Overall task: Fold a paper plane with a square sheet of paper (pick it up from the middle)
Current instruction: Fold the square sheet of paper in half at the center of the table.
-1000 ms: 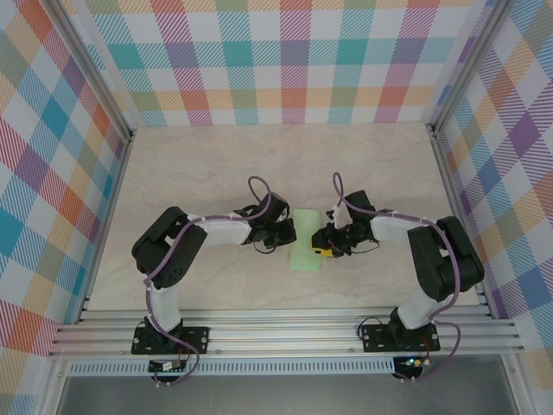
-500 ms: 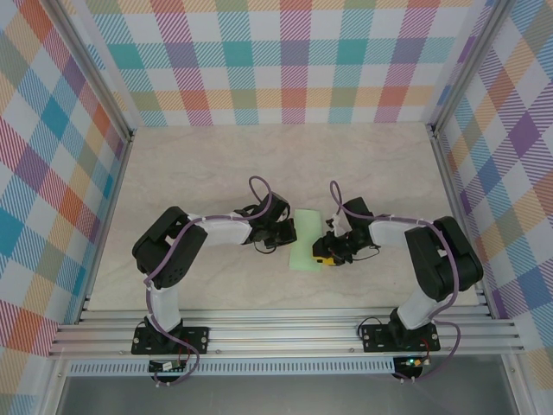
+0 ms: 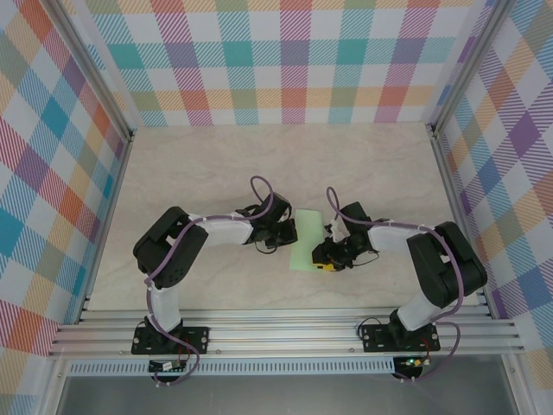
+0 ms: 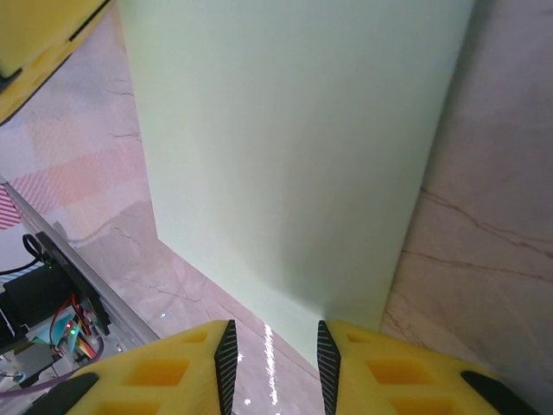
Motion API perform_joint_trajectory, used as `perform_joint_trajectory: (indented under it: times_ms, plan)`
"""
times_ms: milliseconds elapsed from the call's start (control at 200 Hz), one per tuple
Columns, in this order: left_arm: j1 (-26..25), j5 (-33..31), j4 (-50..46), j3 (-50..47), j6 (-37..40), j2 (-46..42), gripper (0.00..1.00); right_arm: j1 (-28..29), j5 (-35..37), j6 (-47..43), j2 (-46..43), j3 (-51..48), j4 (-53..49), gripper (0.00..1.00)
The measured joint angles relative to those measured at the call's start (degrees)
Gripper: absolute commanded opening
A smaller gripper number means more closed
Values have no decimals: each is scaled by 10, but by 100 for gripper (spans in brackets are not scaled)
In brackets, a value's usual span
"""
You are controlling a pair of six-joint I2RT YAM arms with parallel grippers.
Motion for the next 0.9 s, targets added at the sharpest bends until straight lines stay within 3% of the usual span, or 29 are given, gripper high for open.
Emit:
perform_joint_trajectory:
  times_ms: [410, 900]
  plan:
    - [0, 0, 0, 0, 4, 0, 0, 7, 5, 0, -59, -7, -13, 35]
    - [-1, 1, 0, 0, 8, 0, 0, 19, 39, -1, -22, 3, -37, 33]
